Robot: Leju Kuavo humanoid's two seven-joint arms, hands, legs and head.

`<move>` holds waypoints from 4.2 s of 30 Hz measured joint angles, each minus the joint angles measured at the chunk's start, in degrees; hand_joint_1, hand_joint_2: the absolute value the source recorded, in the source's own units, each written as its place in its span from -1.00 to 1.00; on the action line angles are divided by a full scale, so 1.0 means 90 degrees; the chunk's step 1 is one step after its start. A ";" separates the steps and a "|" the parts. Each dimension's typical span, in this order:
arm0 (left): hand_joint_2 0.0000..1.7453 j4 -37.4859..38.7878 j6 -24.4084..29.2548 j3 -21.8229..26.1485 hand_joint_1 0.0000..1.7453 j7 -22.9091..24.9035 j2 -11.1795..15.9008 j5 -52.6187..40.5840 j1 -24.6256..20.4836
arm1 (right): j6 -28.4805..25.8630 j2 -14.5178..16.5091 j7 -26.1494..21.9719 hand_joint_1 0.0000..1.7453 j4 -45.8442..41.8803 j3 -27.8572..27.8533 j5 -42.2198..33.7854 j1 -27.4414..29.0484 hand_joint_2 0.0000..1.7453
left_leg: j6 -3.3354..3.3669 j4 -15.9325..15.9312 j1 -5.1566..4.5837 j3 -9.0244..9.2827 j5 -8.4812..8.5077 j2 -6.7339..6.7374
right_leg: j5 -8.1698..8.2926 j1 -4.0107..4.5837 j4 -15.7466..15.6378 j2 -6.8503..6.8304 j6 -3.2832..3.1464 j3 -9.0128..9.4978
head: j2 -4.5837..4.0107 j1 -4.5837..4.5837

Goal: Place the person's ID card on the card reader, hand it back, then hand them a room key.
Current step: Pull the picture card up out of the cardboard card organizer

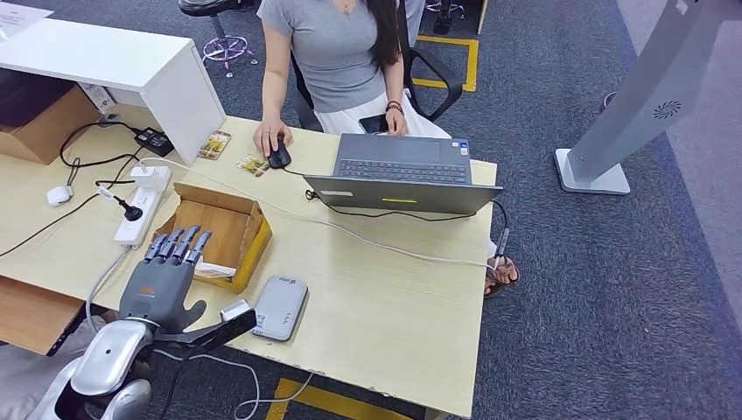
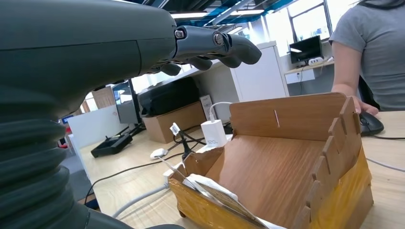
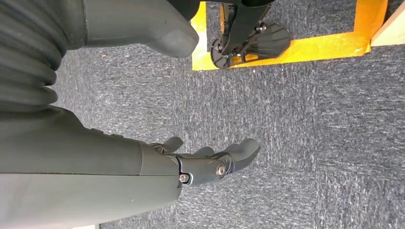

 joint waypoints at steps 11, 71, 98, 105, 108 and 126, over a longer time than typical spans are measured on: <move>1.00 0.0137 0.0736 0.0124 -1.00 -0.0349 -0.0113 -0.0222 0.0010 | 0.0174 0.0024 0.0013 -1.00 -0.0188 -0.0089 0.0206 0.0033 1.00 | 0.0000 0.0000 0.0000 0.0000 0.0000 0.0000 | 0.0000 0.0000 0.0000 0.0000 0.0000 -0.0001 | 0.0000 0.0001; 1.00 0.1358 0.1258 0.0061 -1.00 -0.0780 -0.0852 -0.0245 -0.0695 | 0.0134 0.0029 -0.0028 -1.00 -0.0232 -0.0137 0.0460 0.0043 1.00 | 0.0003 0.0001 -0.0001 0.0003 0.0005 -0.0012 | 0.0006 -0.0002 -0.0002 -0.0011 0.0001 0.0001 | 0.0000 0.0002; 1.00 0.2014 0.1121 0.0035 -1.00 -0.0612 -0.1054 -0.0149 -0.1048 | 0.0086 0.0029 -0.0028 -1.00 -0.0212 -0.0138 0.0564 0.0044 1.00 | 0.0003 0.0001 -0.0001 0.0002 0.0005 -0.0012 | 0.0005 -0.0001 -0.0001 -0.0010 0.0002 0.0000 | 0.0000 0.0001; 1.00 0.2033 0.1047 0.0041 -1.00 -0.0381 -0.1051 -0.0211 -0.0996 | 0.0119 0.0029 -0.0006 -1.00 -0.0227 -0.0138 0.0660 0.0045 1.00 | 0.0003 0.0001 -0.0001 -0.0001 0.0005 -0.0012 | 0.0005 -0.0001 -0.0001 -0.0011 0.0002 0.0002 | 0.0000 0.0001; 1.00 0.2033 0.1047 0.0095 -1.00 -0.0332 -0.1014 -0.0220 -0.0904 | 0.0143 0.0029 -0.0006 -1.00 -0.0238 -0.0138 0.0672 0.0046 1.00 | 0.0003 0.0001 -0.0001 -0.0002 0.0005 -0.0012 | 0.0004 -0.0001 0.0000 -0.0011 0.0002 0.0002 | 0.0000 0.0002; 1.00 0.2033 0.1035 0.0436 -1.00 -0.0302 -0.0866 -0.0296 -0.0579 | 0.0183 0.0029 -0.0026 -1.00 -0.0242 -0.0159 0.0741 0.0047 1.00 | 0.0003 0.0001 -0.0001 -0.0002 0.0005 -0.0015 | 0.0004 -0.0001 -0.0001 -0.0013 0.0002 0.0002 | 0.0000 0.0001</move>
